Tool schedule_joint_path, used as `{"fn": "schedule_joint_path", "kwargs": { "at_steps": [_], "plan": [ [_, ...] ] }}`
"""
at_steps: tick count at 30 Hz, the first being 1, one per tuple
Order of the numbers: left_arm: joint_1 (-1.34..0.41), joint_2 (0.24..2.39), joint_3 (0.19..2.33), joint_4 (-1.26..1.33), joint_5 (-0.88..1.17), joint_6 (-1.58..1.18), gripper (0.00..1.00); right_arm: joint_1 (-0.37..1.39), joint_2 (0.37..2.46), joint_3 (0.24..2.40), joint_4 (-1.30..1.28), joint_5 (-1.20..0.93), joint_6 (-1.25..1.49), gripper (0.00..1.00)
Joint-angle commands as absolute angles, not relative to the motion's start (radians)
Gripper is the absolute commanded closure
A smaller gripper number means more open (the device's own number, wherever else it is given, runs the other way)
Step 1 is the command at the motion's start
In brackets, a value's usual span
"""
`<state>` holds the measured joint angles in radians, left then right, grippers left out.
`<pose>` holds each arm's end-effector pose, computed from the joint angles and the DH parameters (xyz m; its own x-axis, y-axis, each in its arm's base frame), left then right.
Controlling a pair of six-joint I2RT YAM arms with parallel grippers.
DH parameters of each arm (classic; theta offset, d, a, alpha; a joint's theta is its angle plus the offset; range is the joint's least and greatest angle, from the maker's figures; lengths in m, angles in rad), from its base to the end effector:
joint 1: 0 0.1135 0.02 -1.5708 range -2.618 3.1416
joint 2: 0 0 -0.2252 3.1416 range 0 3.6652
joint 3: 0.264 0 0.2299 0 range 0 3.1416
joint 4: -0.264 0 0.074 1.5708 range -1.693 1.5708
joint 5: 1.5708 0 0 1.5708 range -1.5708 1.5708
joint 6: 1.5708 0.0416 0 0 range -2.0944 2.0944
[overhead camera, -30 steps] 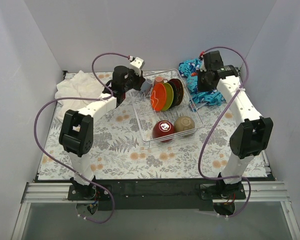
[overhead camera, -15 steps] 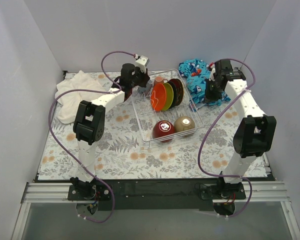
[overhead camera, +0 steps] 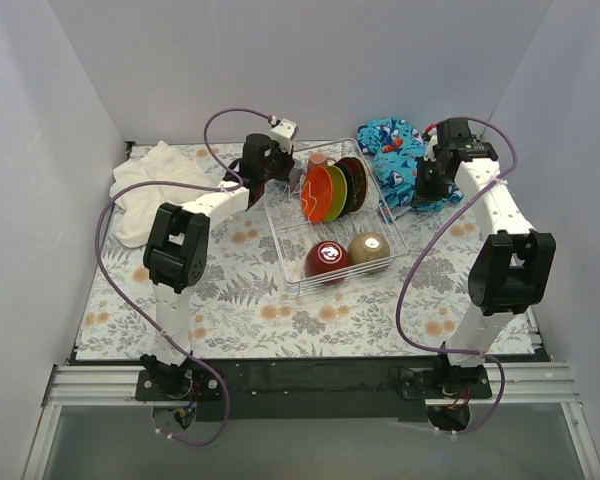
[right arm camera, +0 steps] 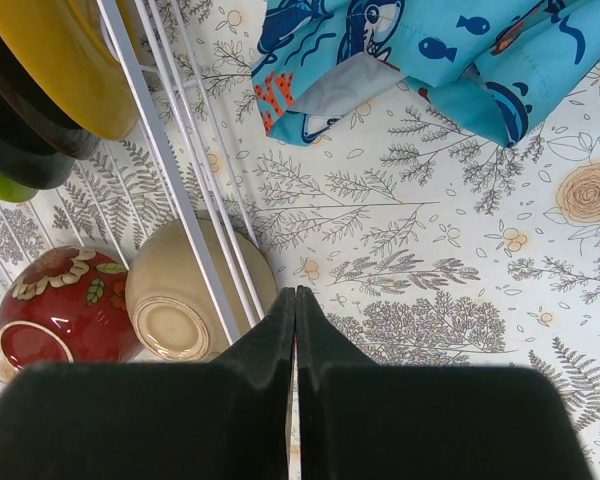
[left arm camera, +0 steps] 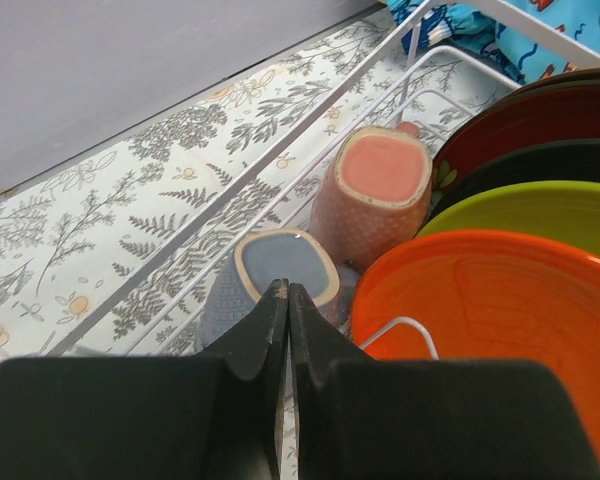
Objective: Load the mixed dishes into the dish rack
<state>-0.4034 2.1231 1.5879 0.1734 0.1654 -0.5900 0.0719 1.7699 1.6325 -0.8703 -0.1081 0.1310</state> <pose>0.4270 -0.1897 0.2029 -0.5647 -0.3556 -0.7447 0.2583 0.7809 -0.5688 0.3529 0.0299 0.2657 -0.8530 0.0688 -0.5173 -0.0176 0.9869 0.1602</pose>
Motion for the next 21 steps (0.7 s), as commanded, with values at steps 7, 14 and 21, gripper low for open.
{"fn": "schedule_joint_path", "kwargs": {
  "at_steps": [7, 14, 21],
  "plan": [
    [-0.402, 1.97, 1.401, 0.113, 0.054, -0.571, 0.97, 0.064, 1.715, 1.655, -0.845, -0.129, 0.133, 0.96],
    [-0.402, 1.87, 1.472, 0.152, 0.201, -0.676, 0.47, 0.057, 1.726, 1.692, -0.836, -0.155, 0.144, 0.8],
    [-0.402, 1.755, 1.582, 0.129, 0.18, -0.721, 0.32, 0.015, 1.724, 1.704, -0.841, -0.193, 0.201, 0.42]
  ]
}}
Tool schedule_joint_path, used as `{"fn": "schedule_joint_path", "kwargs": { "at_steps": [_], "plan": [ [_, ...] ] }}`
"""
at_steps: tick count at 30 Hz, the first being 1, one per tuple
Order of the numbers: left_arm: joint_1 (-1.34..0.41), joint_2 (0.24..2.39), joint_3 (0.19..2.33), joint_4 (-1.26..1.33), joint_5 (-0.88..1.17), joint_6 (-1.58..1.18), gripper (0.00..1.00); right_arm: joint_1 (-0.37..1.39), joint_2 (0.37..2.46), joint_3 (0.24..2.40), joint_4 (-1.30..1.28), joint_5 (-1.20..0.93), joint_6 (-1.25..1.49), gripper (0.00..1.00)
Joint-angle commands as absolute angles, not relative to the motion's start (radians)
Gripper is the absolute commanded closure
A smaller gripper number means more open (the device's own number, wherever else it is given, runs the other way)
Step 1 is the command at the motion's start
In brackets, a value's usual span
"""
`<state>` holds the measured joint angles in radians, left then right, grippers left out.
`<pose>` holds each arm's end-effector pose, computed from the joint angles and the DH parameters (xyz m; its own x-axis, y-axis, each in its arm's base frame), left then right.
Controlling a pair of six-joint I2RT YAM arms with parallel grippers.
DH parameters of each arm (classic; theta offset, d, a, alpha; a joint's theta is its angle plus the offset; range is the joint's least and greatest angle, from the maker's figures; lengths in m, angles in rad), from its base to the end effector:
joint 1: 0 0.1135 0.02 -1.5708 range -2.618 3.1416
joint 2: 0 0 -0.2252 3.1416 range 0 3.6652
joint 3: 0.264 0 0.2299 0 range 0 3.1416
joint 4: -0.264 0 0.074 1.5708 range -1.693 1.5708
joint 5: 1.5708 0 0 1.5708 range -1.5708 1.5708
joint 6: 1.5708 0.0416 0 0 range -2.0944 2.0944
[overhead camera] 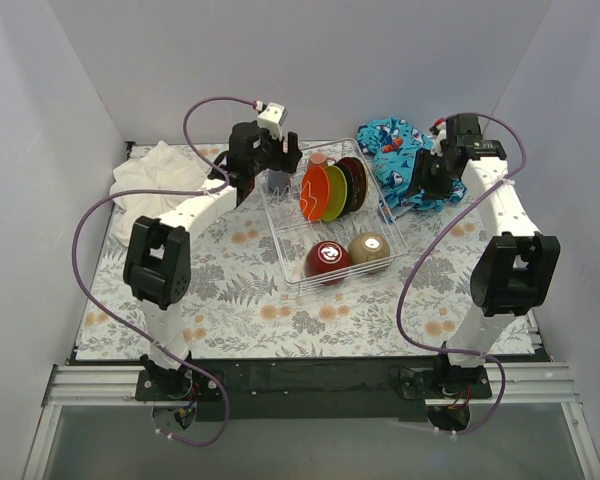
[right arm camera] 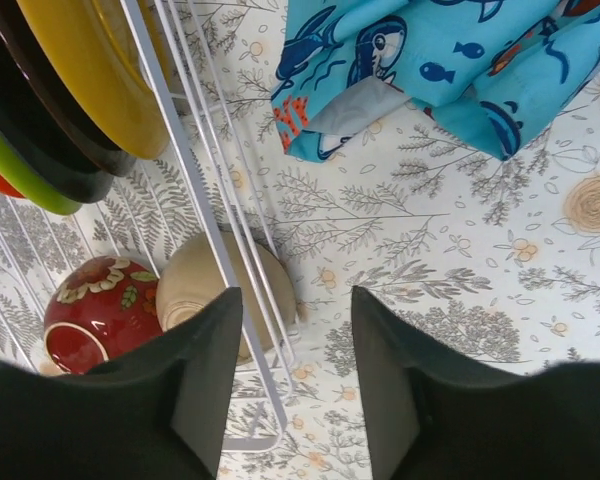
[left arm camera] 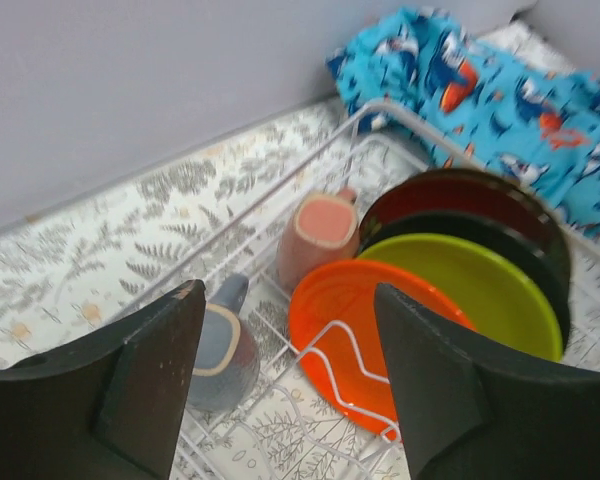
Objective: Load the mixed dishes into the dish rack
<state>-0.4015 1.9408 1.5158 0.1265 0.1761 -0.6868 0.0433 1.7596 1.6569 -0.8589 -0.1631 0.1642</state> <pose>0.4005 -0.1780 0.2528 -0.5510 -0.4442 -0.7064 0.2451 0.7230 -0.6459 0.3544 0.0221 0.2773 -0.8305 0.1255 -0.5427 0.0002 0.9744 0.2249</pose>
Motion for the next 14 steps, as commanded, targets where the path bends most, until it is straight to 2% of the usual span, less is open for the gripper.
{"fn": "schedule_joint_path", "kwargs": {
  "at_steps": [1, 2, 7, 9, 12, 13, 14],
  "plan": [
    [-0.402, 1.728, 1.572, 0.124, 0.172, -0.718, 0.3, 0.011, 1.726, 1.713, -0.844, -0.195, 0.209, 0.39],
    [-0.402, 1.7, 1.54, 0.123, 0.167, -0.712, 0.29, 0.009, 1.727, 1.732, -0.856, -0.195, 0.224, 0.25],
    [-0.388, 1.487, 1.37, 0.092, 0.114, -0.6, 0.19, -0.037, 1.718, 1.773, -0.871, -0.193, 0.244, 0.13],
    [-0.367, 1.435, 1.3, 0.057, 0.081, -0.566, 0.16, -0.043, 1.709, 1.775, -0.874, -0.195, 0.259, 0.02],
    [-0.303, 1.327, 1.199, -0.027, 0.089, -0.561, 0.12, -0.052, 1.694, 1.766, -0.871, -0.215, 0.262, 0.02],
    [-0.282, 1.3, 1.172, -0.046, 0.092, -0.558, 0.02, -0.054, 1.689, 1.753, -0.871, -0.21, 0.261, 0.02],
    [-0.259, 1.266, 1.145, -0.055, 0.092, -0.555, 0.02, -0.058, 1.674, 1.741, -0.868, -0.207, 0.258, 0.02]
  ]
}}
